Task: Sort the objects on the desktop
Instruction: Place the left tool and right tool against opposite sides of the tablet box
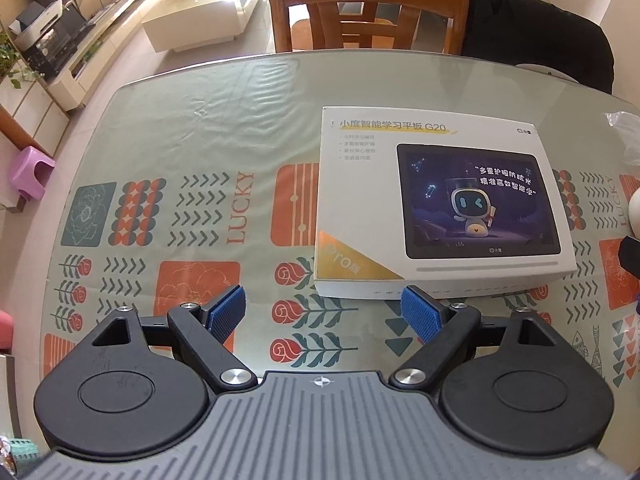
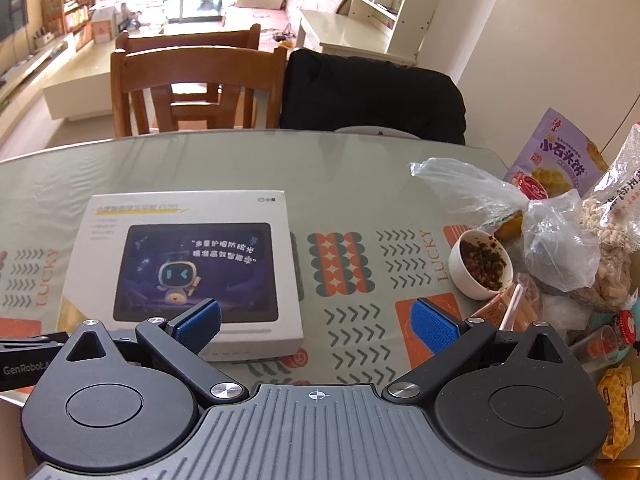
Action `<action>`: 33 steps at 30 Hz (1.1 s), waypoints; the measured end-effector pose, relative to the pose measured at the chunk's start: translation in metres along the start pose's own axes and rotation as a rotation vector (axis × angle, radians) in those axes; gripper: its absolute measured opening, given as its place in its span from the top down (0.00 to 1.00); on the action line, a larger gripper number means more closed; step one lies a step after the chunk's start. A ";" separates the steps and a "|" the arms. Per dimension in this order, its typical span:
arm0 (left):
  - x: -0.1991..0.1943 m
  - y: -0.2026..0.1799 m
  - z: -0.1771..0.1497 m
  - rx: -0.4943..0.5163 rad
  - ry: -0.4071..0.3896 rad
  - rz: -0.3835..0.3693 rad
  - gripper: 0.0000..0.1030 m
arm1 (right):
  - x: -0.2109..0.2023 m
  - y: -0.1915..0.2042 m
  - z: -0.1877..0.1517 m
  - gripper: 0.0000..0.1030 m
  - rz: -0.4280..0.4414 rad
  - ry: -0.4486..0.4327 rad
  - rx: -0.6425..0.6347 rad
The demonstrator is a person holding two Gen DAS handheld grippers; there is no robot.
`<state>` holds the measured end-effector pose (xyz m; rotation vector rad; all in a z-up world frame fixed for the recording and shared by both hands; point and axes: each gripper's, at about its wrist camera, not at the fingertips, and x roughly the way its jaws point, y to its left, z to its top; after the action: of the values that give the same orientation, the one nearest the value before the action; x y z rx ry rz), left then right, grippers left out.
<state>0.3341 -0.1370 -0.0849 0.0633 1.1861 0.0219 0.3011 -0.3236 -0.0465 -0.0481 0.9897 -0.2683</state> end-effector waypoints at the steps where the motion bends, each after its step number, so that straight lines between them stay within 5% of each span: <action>1: 0.003 -0.001 0.002 -0.004 0.005 0.006 0.00 | 0.005 -0.002 0.002 0.00 0.012 0.003 0.001; 17: 0.042 -0.010 0.027 -0.057 0.029 0.060 0.00 | 0.082 -0.027 0.021 0.00 0.258 0.003 -0.021; 33: 0.071 0.006 0.043 -0.109 0.016 0.054 0.00 | 0.124 -0.011 0.031 0.00 0.323 0.035 -0.051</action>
<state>0.4004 -0.1294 -0.1344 -0.0006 1.1972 0.1341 0.3887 -0.3676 -0.1294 0.0702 1.0224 0.0521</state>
